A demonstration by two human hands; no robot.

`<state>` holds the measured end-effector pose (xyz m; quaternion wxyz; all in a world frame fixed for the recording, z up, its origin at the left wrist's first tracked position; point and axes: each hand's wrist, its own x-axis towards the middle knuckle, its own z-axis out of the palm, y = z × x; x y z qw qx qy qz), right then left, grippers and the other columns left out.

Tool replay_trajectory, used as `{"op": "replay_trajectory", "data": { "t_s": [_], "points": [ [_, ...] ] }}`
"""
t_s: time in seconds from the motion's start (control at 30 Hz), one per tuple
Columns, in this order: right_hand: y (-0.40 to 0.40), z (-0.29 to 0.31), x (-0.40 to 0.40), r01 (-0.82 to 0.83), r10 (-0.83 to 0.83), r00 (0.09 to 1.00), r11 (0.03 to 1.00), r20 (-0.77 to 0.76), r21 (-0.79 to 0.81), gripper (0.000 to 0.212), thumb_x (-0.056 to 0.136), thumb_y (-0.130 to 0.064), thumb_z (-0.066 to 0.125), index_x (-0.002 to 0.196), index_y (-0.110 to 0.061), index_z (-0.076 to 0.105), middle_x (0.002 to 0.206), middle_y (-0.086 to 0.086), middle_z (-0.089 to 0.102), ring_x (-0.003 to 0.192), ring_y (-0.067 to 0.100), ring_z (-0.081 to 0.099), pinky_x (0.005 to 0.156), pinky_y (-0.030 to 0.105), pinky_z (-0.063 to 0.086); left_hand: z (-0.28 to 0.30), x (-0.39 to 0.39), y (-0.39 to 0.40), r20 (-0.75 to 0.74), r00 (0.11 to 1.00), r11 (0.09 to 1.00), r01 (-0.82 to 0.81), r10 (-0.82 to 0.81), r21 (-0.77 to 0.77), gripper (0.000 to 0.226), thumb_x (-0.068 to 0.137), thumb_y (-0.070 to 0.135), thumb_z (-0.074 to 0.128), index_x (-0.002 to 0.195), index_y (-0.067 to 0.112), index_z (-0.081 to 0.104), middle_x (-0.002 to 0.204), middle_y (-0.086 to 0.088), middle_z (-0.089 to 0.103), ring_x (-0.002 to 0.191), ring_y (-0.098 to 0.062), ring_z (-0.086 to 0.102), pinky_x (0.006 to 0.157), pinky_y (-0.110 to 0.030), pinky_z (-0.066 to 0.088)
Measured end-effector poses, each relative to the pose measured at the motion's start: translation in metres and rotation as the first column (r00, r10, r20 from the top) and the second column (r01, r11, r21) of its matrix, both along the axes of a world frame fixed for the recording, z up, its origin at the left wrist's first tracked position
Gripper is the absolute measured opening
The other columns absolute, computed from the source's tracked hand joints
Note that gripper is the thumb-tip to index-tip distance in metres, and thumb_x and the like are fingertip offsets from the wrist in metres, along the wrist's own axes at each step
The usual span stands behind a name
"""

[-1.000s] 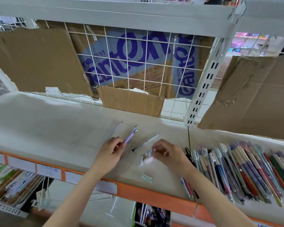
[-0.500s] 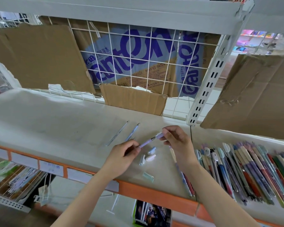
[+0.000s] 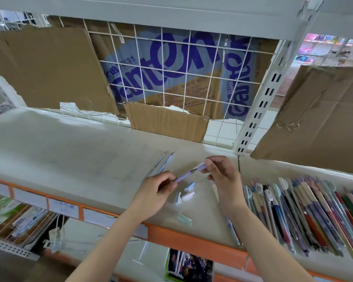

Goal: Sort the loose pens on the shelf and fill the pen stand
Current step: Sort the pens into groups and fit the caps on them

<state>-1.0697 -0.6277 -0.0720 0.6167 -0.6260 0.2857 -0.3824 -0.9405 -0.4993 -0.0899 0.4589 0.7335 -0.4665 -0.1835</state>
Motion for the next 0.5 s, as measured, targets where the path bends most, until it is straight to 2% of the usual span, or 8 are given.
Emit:
{"op": "replay_trajectory", "data": {
  "t_s": [0.17, 0.23, 0.3, 0.4, 0.5],
  "points": [
    [0.005, -0.004, 0.004, 0.028, -0.038, 0.994, 0.995, -0.102, -0.093, 0.004, 0.089, -0.008, 0.061, 0.086, -0.011, 0.061, 0.068, -0.007, 0.068, 0.067, 0.002, 0.061, 0.066, 0.016, 0.045, -0.003, -0.003, -0.002, 0.054, 0.999, 1.000, 0.000, 0.001, -0.018, 0.012, 0.090, 0.013, 0.061, 0.080, 0.019, 0.062, 0.059, 0.012, 0.051, 0.056, -0.008, 0.040, 0.053, -0.016, 0.029],
    [0.010, -0.005, 0.008, 0.026, -0.033, 0.994, 0.997, -0.105, -0.072, 0.005, 0.090, -0.008, 0.060, 0.085, -0.010, 0.060, 0.066, -0.006, 0.066, 0.065, 0.007, 0.059, 0.066, 0.020, 0.046, -0.005, -0.005, -0.005, 0.072, 0.997, 0.998, -0.033, 0.037, -0.048, 0.009, 0.088, 0.012, 0.062, 0.080, 0.015, 0.064, 0.061, 0.003, 0.054, 0.056, -0.014, 0.041, 0.054, -0.021, 0.032],
    [0.015, -0.003, 0.010, 0.049, -0.049, 0.996, 0.999, -0.072, -0.007, 0.008, 0.090, -0.007, 0.059, 0.083, -0.007, 0.056, 0.064, -0.004, 0.063, 0.061, 0.010, 0.056, 0.064, 0.023, 0.047, -0.007, -0.009, -0.007, 0.104, 0.991, 0.993, -0.076, 0.086, -0.095, 0.008, 0.085, 0.014, 0.059, 0.078, 0.012, 0.064, 0.062, 0.001, 0.055, 0.058, -0.017, 0.045, 0.055, -0.025, 0.036],
    [0.017, 0.004, 0.012, 0.076, -0.074, 0.997, 0.995, -0.033, 0.070, 0.013, 0.090, -0.005, 0.059, 0.079, -0.005, 0.051, 0.059, -0.005, 0.062, 0.052, 0.009, 0.052, 0.057, 0.020, 0.045, -0.009, -0.018, -0.007, 0.196, 0.967, 0.973, -0.126, 0.164, -0.191, 0.010, 0.081, 0.012, 0.056, 0.077, 0.010, 0.065, 0.061, 0.014, 0.055, 0.058, -0.005, 0.048, 0.054, -0.015, 0.035],
    [0.014, 0.008, 0.011, 0.063, -0.060, 0.997, 0.995, -0.047, 0.077, 0.009, 0.091, -0.007, 0.058, 0.084, -0.007, 0.052, 0.063, -0.004, 0.062, 0.052, 0.008, 0.053, 0.055, 0.019, 0.045, -0.011, -0.026, -0.010, 0.251, 0.942, 0.960, -0.166, 0.222, -0.225, 0.010, 0.080, 0.009, 0.056, 0.080, 0.010, 0.067, 0.068, 0.006, 0.062, 0.061, -0.007, 0.049, 0.055, -0.013, 0.035]
  ]
}}
